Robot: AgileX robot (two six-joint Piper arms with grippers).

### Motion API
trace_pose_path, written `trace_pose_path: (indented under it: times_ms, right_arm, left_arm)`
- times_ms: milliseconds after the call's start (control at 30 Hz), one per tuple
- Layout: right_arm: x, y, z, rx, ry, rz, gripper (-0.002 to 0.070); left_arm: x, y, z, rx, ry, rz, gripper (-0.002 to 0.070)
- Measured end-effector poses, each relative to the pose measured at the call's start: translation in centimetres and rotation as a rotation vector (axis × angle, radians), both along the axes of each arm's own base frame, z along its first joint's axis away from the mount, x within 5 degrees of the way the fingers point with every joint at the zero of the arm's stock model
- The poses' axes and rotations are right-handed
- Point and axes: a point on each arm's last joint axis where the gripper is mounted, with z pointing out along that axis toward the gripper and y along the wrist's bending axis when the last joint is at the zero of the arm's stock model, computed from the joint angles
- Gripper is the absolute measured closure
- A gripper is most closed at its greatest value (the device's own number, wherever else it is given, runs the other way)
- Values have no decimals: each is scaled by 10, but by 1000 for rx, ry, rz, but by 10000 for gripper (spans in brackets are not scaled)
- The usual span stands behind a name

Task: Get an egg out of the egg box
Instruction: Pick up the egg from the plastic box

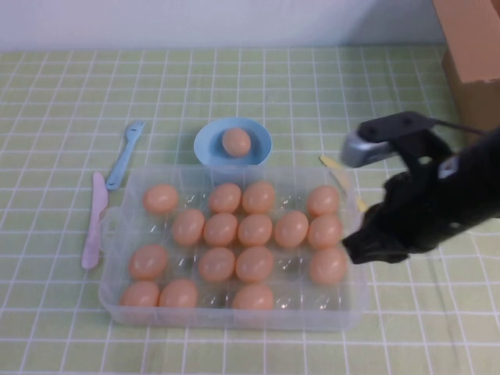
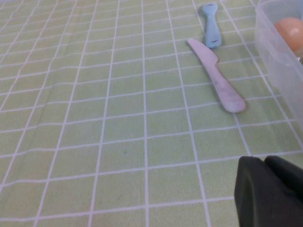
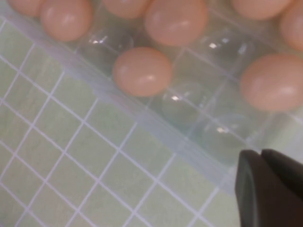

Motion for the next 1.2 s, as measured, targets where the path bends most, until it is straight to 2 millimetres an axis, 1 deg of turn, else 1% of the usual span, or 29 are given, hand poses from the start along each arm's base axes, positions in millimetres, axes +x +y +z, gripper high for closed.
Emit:
trace_pose_path:
  times_ms: [67,167,233,300,433,533,567,633,700,933,1067,1200]
  right_arm:
    - [6,17,-2,-19,-5,49,694]
    - [13,36,-7,-56,-12,110,689]
    - [17,45,-11,-83,-8,145,666]
    - [22,50,-15,-113,8,171,622]
    - [30,54,-27,-188,50,208,459]
    - [34,54,-35,-234,67,223,309]
    - [35,54,-36,-239,71,213,272]
    - [38,55,-40,-243,89,170,232]
    - [40,55,-41,-243,98,105,213]
    - [48,58,-46,-213,106,-53,200]
    - [52,60,-49,-201,92,-84,200]
    - [57,61,-59,-221,92,-89,200]
  left_arm:
    - [0,0,0,0,0,0,680]
    - [0,0,0,0,0,0,680]
    - [0,0,0,0,0,0,680]
    - [0,0,0,0,0,0,680]
    - [0,0,0,0,0,0,680]
    - [0,0,0,0,0,0,680]
    - [0,0,0,0,0,0,680]
    - [0,0,0,0,0,0,680]
    - [0,0,0,0,0,0,680]
    - [0,0,0,0,0,0,680]
    - [0,0,0,0,0,0,680]
    - [0,0,0,0,0,0,680]
